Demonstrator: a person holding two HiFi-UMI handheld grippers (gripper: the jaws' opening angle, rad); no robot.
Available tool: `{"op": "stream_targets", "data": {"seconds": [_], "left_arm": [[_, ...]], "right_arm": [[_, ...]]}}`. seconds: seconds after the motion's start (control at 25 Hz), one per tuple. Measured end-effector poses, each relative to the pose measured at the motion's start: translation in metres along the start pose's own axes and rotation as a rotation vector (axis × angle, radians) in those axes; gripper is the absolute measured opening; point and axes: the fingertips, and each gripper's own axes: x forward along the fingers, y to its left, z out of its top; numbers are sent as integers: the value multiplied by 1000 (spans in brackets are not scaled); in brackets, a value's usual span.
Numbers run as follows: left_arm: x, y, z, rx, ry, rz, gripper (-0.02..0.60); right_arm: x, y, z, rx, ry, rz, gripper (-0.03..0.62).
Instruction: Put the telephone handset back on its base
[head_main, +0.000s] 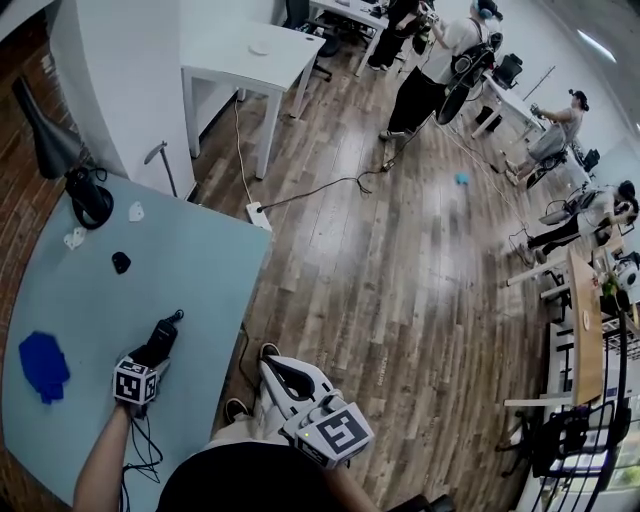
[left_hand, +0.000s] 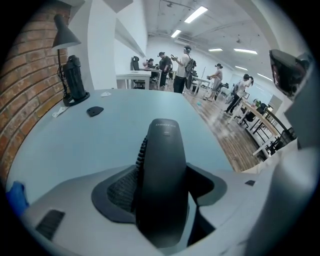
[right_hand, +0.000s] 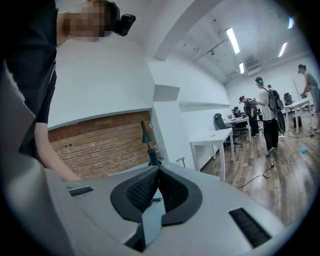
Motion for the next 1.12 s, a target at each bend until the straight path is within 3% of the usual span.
{"op": "stream_targets", "data": {"seconds": [0.36,0.68,0.88,1.04,1.12], "left_arm": [[-12,-4,-31,84,20,42,338],[-8,-1,-36,32,14,43,319],[-39,3,-22,8,-103,81,364],[-76,13,-16,-13,-207,109,364],[-100,18,-13,-45,-278,124,324]], "right_arm": [[0,5,-5,-11,18,9,12],[15,13,-9,-12,23,47,12],[24,23,-8,-22,31,103,12],[39,36,-13,-43,47,156,12],[49,46,-10,-65,52,191,12]]}}
